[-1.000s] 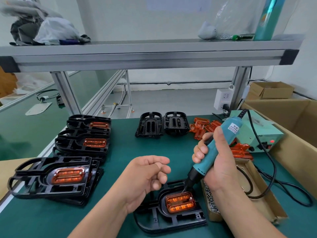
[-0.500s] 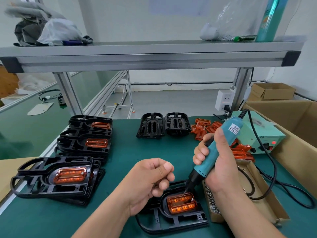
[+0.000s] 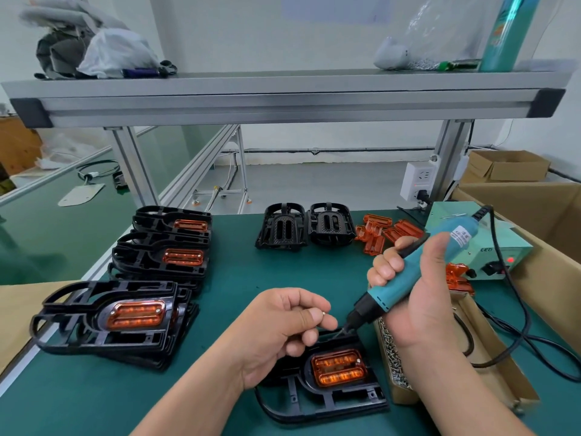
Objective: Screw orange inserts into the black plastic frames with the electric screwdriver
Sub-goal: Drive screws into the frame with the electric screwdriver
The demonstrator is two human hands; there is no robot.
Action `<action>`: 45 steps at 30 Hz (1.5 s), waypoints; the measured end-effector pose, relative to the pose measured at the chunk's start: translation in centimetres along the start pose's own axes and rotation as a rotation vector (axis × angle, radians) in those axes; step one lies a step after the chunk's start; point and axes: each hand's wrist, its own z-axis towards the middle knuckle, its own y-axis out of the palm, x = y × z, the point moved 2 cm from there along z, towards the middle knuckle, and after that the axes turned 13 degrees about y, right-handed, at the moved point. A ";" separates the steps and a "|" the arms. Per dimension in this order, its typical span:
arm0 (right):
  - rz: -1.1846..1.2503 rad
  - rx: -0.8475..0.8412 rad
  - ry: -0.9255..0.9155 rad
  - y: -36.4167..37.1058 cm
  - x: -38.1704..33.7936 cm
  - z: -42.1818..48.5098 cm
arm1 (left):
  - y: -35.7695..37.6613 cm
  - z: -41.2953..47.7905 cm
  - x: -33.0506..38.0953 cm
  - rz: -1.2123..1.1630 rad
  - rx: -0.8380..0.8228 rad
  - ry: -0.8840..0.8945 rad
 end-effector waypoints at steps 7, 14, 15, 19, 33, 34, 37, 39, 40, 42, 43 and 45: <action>0.093 0.009 -0.083 0.1 -1.5 -0.1 | 0.1 -0.1 -0.2 0.057 -0.023 0.012; 0.090 0.038 -0.104 0.4 -1.5 -0.4 | 0.6 -0.3 -0.1 0.056 -0.060 0.012; 0.083 0.041 -0.106 0.5 -1.4 -0.4 | 0.7 -0.3 -0.1 0.053 -0.061 0.011; 0.075 0.048 -0.107 0.5 -1.3 -0.5 | 0.8 -0.5 0.0 0.035 -0.077 0.012; 0.021 0.021 -0.096 0.6 -1.0 -0.6 | 1.0 -0.5 0.0 0.071 -0.085 0.016; 0.010 0.007 -0.097 0.6 -1.0 -0.6 | 1.0 -0.5 0.0 0.077 -0.085 0.019; -0.014 -0.031 -0.107 0.7 -0.9 -0.6 | 0.9 -0.5 0.0 0.089 -0.084 0.032; -0.019 -0.039 -0.110 0.7 -0.9 -0.6 | 0.9 -0.4 0.0 0.105 -0.085 0.041; -0.018 -0.039 -0.109 0.6 -0.9 -0.6 | 0.9 -0.4 -0.1 0.115 -0.086 0.046; -0.015 -0.034 -0.101 0.7 -0.8 -0.6 | 0.9 -0.4 -0.1 0.129 -0.087 0.052; -0.012 -0.034 -0.096 0.7 -0.8 -0.6 | 0.9 -0.4 -0.1 0.127 -0.091 0.048; -0.005 -0.044 -0.093 0.7 -0.8 -0.6 | 0.9 -0.5 -0.1 0.093 -0.105 0.026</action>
